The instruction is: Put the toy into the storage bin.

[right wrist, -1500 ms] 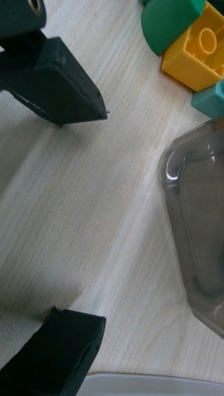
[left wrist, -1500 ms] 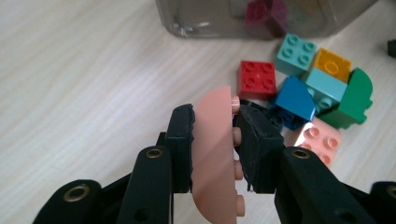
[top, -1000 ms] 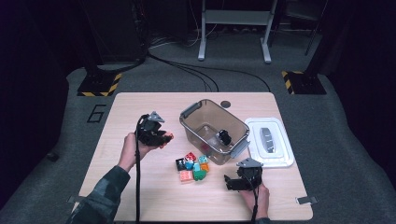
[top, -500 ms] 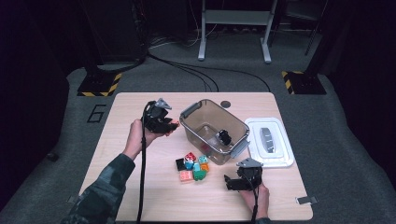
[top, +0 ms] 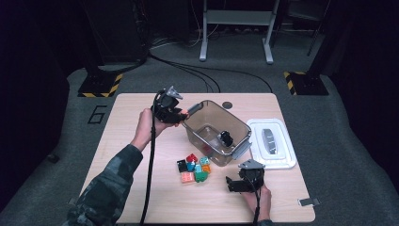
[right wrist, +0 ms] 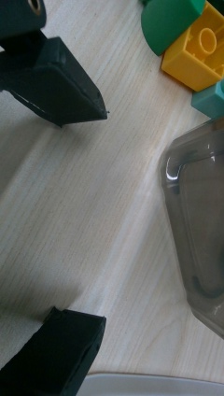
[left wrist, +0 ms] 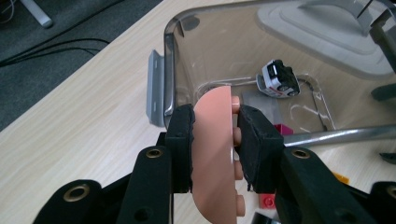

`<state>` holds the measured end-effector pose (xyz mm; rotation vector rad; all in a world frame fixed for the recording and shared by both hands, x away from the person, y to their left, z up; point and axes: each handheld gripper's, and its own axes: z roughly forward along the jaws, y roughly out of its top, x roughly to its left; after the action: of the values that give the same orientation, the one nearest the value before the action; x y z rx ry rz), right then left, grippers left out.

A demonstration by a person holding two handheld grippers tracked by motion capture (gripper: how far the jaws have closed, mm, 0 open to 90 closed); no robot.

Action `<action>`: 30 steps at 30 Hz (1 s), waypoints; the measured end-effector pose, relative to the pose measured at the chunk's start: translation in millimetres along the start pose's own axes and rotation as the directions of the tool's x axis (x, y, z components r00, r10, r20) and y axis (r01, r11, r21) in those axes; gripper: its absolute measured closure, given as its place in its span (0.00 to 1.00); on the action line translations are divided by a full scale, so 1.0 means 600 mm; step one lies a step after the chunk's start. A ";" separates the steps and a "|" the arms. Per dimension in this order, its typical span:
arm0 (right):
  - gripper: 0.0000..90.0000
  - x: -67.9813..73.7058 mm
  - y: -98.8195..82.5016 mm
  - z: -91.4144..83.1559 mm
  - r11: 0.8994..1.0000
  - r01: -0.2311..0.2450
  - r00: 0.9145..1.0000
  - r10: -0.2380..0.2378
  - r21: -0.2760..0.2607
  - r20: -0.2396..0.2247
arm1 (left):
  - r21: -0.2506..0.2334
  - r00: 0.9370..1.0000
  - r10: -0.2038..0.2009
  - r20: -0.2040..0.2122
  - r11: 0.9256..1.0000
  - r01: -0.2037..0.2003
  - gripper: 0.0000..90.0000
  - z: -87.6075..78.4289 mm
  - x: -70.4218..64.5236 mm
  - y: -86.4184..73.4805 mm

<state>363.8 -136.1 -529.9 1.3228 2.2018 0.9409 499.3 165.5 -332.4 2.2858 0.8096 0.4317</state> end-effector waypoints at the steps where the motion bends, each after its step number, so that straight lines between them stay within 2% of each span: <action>1: 0.02 0.000 0.000 0.000 1.000 0.001 1.000 -0.001 0.000 0.000 | 0.000 1.000 0.008 -0.004 1.000 -0.008 0.75 0.002 -0.001 0.005; 9: 0.02 0.000 0.000 0.000 1.000 -0.001 1.000 0.001 0.000 -0.001 | -0.001 1.000 0.024 -0.002 1.000 -0.024 0.75 0.022 -0.011 0.039; 13: 0.02 -0.001 0.000 0.000 1.000 0.004 1.000 -0.004 -0.001 0.000 | -0.009 1.000 0.014 -0.003 1.000 -0.014 0.75 0.035 -0.012 0.051; 19: 0.02 0.000 0.000 0.000 1.000 0.002 1.000 -0.002 -0.001 0.002 | -0.007 1.000 0.017 -0.009 1.000 -0.017 0.75 0.057 -0.020 0.060; 24: 0.02 0.000 0.000 0.000 1.000 0.003 1.000 -0.003 -0.001 0.002 | -0.003 0.999 0.036 -0.012 0.999 -0.036 0.74 0.077 -0.031 0.061; 30: 0.02 0.000 0.000 0.000 1.000 0.004 1.000 -0.004 0.000 -0.005 | 0.036 0.999 0.041 -0.002 0.998 -0.041 0.74 0.114 -0.042 0.050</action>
<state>363.7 -136.5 -529.7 1.3173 2.2074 0.9435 527.3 98.7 -363.4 2.3392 0.7787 0.4429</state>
